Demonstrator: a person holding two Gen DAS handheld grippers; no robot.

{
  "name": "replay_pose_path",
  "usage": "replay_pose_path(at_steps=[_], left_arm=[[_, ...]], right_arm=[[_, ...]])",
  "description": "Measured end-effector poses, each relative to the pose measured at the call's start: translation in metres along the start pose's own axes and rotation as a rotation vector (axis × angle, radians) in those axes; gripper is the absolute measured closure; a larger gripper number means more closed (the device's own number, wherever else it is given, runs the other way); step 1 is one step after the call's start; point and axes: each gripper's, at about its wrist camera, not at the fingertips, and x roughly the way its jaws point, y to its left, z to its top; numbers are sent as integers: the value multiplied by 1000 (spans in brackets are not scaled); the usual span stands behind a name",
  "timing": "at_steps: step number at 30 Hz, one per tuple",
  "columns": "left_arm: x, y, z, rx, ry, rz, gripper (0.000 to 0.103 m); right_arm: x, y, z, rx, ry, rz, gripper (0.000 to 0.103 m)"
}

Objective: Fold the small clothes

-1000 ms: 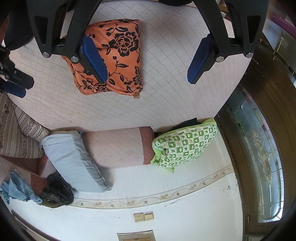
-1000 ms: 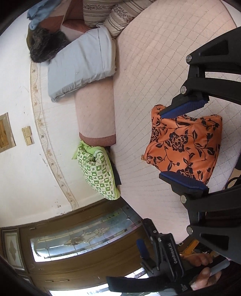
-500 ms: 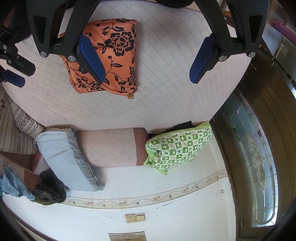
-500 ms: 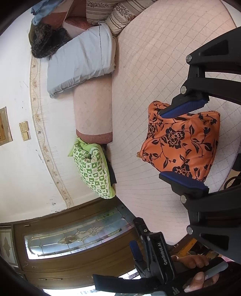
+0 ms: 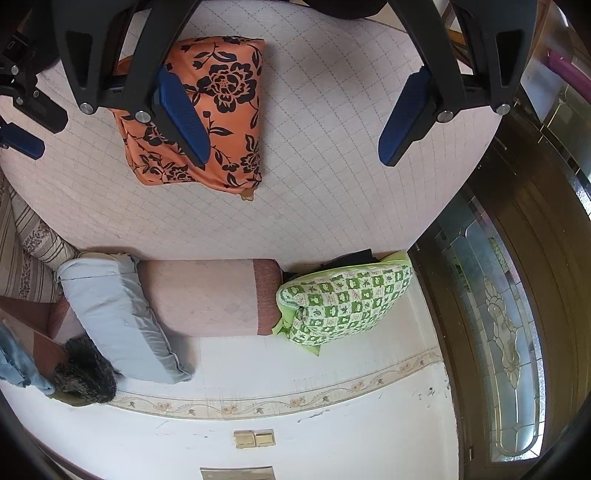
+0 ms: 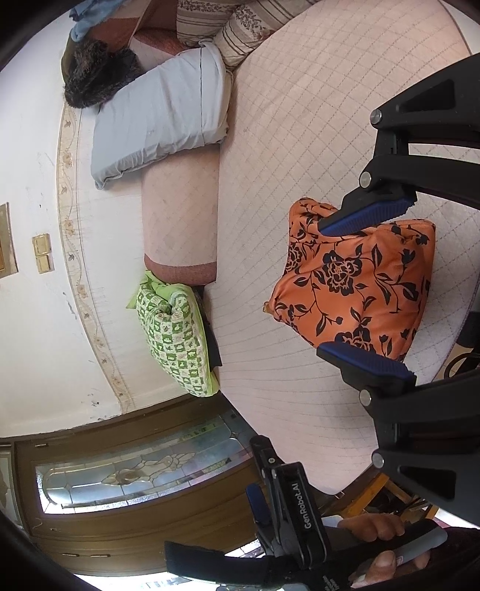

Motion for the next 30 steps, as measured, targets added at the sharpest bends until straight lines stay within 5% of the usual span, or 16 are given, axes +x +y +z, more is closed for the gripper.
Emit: replay_pose_path(at_steps=[30], left_arm=[[-20, 19, 2, -37, -119, -12, 10]], right_arm=[[16, 26, -1, -93, 37, 17, 41]])
